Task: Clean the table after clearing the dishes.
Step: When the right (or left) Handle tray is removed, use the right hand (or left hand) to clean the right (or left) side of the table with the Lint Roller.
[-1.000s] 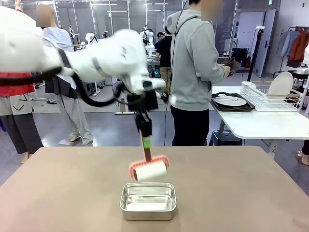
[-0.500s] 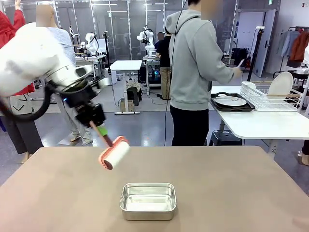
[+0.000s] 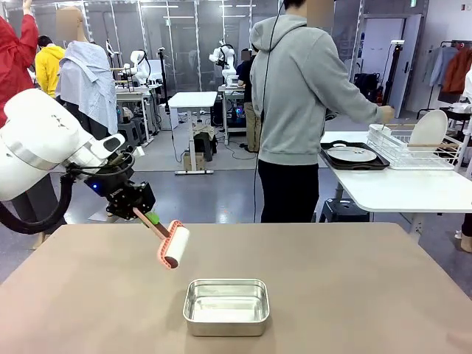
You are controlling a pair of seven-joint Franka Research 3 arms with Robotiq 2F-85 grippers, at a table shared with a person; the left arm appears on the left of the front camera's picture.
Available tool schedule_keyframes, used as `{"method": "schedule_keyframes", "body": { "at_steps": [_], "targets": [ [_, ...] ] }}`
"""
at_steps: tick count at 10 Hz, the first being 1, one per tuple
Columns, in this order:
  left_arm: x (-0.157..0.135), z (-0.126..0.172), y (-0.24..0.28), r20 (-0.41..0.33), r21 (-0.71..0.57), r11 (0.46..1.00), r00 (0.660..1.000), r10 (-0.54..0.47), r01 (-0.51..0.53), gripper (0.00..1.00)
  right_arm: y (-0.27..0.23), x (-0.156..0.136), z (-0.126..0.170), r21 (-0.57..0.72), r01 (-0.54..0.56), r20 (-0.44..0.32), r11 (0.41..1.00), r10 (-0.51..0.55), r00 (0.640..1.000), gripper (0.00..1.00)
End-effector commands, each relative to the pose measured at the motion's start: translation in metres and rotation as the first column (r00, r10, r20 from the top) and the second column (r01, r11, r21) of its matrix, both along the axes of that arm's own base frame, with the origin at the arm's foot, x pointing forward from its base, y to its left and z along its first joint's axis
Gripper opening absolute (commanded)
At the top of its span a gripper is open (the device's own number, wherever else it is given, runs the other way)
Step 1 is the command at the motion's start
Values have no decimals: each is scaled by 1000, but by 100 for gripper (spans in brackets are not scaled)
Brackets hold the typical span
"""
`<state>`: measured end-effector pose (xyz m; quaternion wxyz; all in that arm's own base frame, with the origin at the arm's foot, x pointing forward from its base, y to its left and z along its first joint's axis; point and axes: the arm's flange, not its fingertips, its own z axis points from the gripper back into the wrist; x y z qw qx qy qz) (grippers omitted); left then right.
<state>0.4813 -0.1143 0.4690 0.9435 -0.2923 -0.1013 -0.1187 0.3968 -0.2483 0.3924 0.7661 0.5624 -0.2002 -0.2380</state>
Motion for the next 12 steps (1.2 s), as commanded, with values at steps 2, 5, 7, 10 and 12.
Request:
{"method": "schedule_keyframes", "body": {
  "at_steps": [2,5,7,10,12],
  "targets": [
    [-3,9,11,-36,16,1000,999,12,-12,0,1,-3,3,1,-10,-6,1000,10,1000,100],
    [30,-32,2,-222,-124,992,973,-62,35,21,1,-3,3,1,-10,-6,1000,10,1000,100],
    [31,-60,8,-230,-145,989,973,-28,-5,21,1,-3,3,1,-10,-6,1000,10,1000,100],
    [31,-91,25,-192,-208,977,981,8,-49,21,1,-3,3,1,-10,-6,1000,10,1000,100],
    [29,-108,34,-177,-247,968,984,-5,-39,21,1,-3,3,1,-10,-6,1000,10,1000,100]
  ]
}}
